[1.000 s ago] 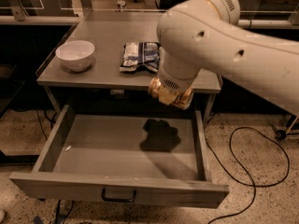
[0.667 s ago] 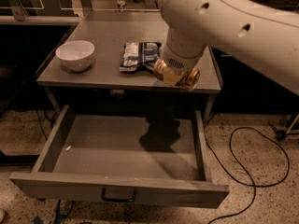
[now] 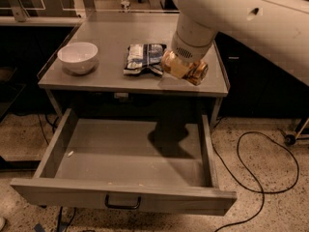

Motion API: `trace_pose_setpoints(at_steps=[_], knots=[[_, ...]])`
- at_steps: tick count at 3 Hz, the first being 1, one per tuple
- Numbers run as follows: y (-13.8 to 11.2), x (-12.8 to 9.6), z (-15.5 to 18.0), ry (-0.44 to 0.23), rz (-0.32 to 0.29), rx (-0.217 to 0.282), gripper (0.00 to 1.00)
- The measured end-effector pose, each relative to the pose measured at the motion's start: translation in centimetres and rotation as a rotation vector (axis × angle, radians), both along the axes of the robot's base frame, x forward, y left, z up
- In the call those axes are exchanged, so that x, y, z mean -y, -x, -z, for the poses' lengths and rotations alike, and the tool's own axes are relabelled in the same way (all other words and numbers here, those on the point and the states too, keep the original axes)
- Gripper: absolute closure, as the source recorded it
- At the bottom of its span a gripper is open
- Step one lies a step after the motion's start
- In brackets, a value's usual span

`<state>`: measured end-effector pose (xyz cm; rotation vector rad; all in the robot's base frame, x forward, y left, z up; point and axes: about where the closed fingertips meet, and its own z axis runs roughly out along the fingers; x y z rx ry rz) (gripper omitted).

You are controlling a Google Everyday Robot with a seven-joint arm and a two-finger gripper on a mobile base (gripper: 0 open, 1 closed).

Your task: Pick orange can from top drawer and place on counter

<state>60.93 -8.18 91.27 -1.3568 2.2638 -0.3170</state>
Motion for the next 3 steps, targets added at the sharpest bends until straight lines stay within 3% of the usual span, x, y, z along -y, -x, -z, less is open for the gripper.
trace_pose_setpoints(at_steps=[2,3], knots=[[-7.8,2.0,-0.3,0.026,0.074,-0.018,1.00],[-10.5,4.2,1.5,0.050,0.126,-0.058,1.00]])
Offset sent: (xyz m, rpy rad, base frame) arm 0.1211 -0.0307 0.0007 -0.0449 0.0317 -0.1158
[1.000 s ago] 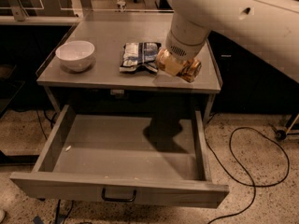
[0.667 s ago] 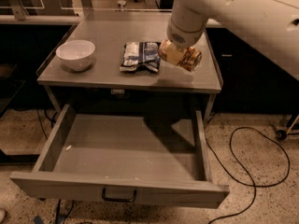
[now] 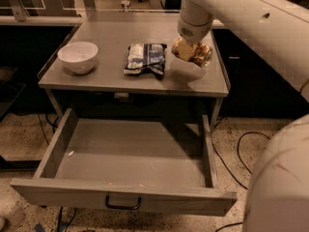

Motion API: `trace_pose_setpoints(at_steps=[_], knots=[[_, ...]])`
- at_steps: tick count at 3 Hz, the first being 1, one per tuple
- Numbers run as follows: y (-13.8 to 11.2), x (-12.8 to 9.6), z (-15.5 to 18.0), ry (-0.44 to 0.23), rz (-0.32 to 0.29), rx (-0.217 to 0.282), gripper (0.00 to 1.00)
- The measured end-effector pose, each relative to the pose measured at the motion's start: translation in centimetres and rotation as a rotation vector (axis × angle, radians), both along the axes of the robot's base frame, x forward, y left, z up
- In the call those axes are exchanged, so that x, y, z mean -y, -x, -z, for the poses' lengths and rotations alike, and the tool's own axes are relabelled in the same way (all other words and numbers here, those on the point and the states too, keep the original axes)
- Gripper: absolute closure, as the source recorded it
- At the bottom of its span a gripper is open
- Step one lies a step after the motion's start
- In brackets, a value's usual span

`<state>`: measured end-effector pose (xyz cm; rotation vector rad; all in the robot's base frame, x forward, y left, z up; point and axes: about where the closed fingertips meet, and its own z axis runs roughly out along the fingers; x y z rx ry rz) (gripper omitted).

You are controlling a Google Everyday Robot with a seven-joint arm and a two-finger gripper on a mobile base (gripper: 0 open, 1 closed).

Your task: Pick orange can from top drawer and place on counter

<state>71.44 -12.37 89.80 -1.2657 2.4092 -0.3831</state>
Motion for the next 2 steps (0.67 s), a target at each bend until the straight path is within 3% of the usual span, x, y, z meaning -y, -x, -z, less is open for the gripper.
trace_pose_setpoints(at_steps=[1,2], knots=[[-1.4,3.1,1.7,0.012,0.067,-0.041,1.00],[-1.7,4.8,2.6,0.018,0.101,-0.062,1.00]])
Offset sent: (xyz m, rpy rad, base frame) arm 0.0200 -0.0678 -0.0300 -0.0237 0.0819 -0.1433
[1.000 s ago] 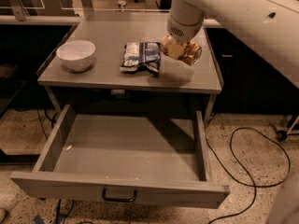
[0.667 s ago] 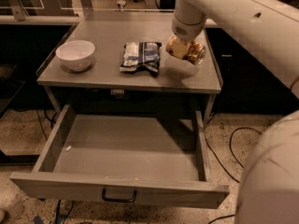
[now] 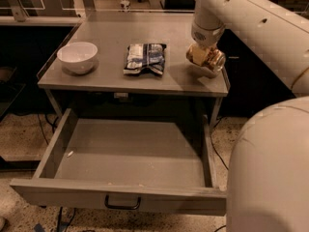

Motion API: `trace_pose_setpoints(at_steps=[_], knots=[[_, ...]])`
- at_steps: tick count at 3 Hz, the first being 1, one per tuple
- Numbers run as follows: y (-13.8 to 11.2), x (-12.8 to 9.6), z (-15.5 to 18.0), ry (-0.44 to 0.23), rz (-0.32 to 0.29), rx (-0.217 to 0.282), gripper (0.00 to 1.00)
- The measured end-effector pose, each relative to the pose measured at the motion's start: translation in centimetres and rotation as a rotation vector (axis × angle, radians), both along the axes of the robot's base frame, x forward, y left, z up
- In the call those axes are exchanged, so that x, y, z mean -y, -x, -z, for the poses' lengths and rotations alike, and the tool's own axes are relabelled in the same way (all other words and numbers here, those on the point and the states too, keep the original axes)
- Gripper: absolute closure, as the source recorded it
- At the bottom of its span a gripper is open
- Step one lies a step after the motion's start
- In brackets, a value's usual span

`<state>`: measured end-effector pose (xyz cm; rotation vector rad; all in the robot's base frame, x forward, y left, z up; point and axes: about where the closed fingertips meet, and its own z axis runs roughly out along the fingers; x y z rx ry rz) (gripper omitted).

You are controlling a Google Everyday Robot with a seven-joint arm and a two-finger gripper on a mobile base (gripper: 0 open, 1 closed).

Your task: Pick orange can from top drawer and place on counter

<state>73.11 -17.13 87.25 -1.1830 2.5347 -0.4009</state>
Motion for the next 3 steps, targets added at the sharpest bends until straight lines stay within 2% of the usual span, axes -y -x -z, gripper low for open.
trace_pose_setpoints(at_steps=[1,2,3], knots=[[0.1,0.3,0.5,-0.017,-0.007,-0.021,1.00],[1.2,-1.3,1.0,-0.100,-0.063,-0.067,1.00],[2.2,-3.7,0.7,-0.153,-0.128,-0.083,1.00]])
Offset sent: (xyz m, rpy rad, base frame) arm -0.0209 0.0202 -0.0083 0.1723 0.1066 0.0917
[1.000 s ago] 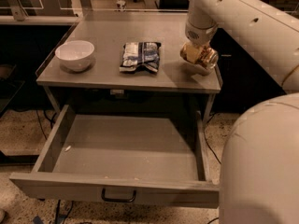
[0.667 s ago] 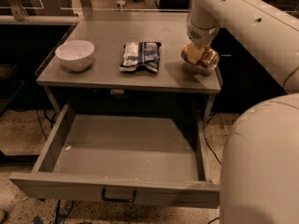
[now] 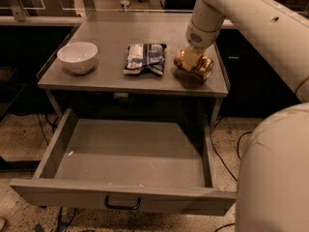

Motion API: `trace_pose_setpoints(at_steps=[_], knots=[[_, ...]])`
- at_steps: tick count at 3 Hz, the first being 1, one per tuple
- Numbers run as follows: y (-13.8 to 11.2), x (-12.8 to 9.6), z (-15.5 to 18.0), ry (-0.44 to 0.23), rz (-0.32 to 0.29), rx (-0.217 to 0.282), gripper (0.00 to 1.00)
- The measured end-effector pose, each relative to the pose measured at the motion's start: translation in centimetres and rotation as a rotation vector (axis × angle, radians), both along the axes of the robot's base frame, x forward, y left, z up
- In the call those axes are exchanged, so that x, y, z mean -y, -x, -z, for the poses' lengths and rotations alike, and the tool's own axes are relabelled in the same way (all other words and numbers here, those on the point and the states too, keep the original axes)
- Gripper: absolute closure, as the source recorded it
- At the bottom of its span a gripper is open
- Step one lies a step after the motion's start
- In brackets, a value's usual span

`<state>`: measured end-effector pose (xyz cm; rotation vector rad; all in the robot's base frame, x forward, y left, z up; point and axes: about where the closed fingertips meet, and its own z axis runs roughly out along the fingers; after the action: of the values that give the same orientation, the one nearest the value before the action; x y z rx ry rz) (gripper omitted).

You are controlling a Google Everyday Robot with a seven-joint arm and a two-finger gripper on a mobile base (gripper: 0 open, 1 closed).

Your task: Pick orange can from top drawer and place on counter

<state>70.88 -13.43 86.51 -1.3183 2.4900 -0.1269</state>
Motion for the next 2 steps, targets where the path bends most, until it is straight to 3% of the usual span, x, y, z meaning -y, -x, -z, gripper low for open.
trace_pose_setpoints(at_steps=[1,2], knots=[[0.28,-1.62,0.07,-0.037,-0.047,-0.006,1.00],[0.29,-1.68,0.11,-0.038,-0.049,-0.007,0.74]])
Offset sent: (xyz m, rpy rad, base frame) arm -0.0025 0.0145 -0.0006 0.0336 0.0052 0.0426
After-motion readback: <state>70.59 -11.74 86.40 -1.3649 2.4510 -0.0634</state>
